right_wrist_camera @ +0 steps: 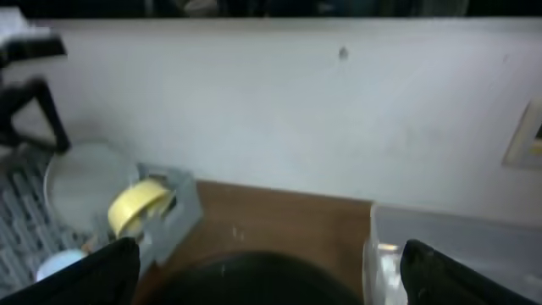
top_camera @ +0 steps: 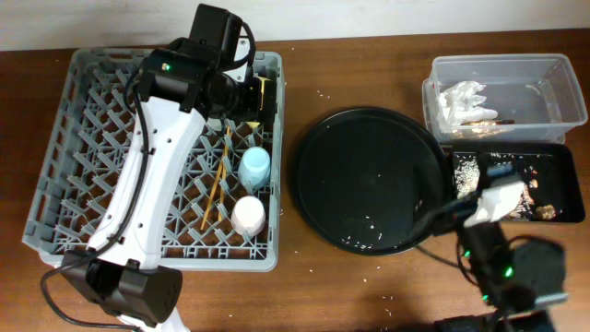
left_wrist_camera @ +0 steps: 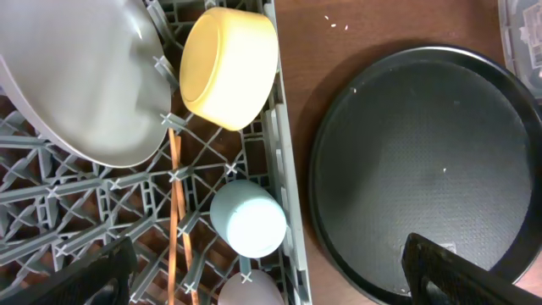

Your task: Sort waste into correct bins and load items into the dishwasher rack

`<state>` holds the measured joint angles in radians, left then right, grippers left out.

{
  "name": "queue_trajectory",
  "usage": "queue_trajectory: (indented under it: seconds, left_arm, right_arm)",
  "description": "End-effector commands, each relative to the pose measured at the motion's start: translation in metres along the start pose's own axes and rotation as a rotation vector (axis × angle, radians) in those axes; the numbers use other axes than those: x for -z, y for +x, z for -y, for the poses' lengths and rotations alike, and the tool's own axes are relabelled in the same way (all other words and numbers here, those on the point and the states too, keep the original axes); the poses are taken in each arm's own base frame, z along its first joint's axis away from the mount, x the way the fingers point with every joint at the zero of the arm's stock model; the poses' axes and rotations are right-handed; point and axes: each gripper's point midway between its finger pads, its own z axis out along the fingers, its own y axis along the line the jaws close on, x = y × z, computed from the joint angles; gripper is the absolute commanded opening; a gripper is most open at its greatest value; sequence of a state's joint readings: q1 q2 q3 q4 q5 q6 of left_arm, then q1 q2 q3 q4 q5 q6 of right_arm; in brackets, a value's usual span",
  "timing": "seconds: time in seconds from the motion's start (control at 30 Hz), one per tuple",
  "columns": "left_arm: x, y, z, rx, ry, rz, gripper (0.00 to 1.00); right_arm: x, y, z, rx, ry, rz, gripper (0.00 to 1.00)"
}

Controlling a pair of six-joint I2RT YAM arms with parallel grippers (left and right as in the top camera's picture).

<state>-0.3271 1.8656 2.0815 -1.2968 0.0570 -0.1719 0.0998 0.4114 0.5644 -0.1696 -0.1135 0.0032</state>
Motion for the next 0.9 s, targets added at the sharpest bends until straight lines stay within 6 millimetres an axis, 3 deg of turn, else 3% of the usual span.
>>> queue_trajectory:
  seconds: [0.0,0.13,0.23,0.37,0.87]
  left_arm:
    - [0.005,-0.003,0.001,-0.005,0.009,0.013,0.99]
    - [0.005,-0.003,0.001,-0.005,0.009,0.013,0.99]
    - [0.005,-0.003,0.001,-0.005,0.009,0.013,0.99]
    - [0.005,-0.003,0.001,-0.005,0.009,0.013,0.99]
    - [0.005,-0.003,0.001,-0.005,0.009,0.013,0.99]
  right_arm:
    - [0.012,0.036,-0.006,0.023,-0.03,0.145,0.99]
    - [0.013,0.084,-0.003,0.026,-0.018,0.165,0.99]
    - [0.01,0.104,0.003,0.021,0.017,0.138,0.99]
    - [0.008,0.151,0.01,-0.001,0.053,-0.041,0.98]
    - [0.009,0.154,0.01,-0.002,0.055,-0.053,0.99]
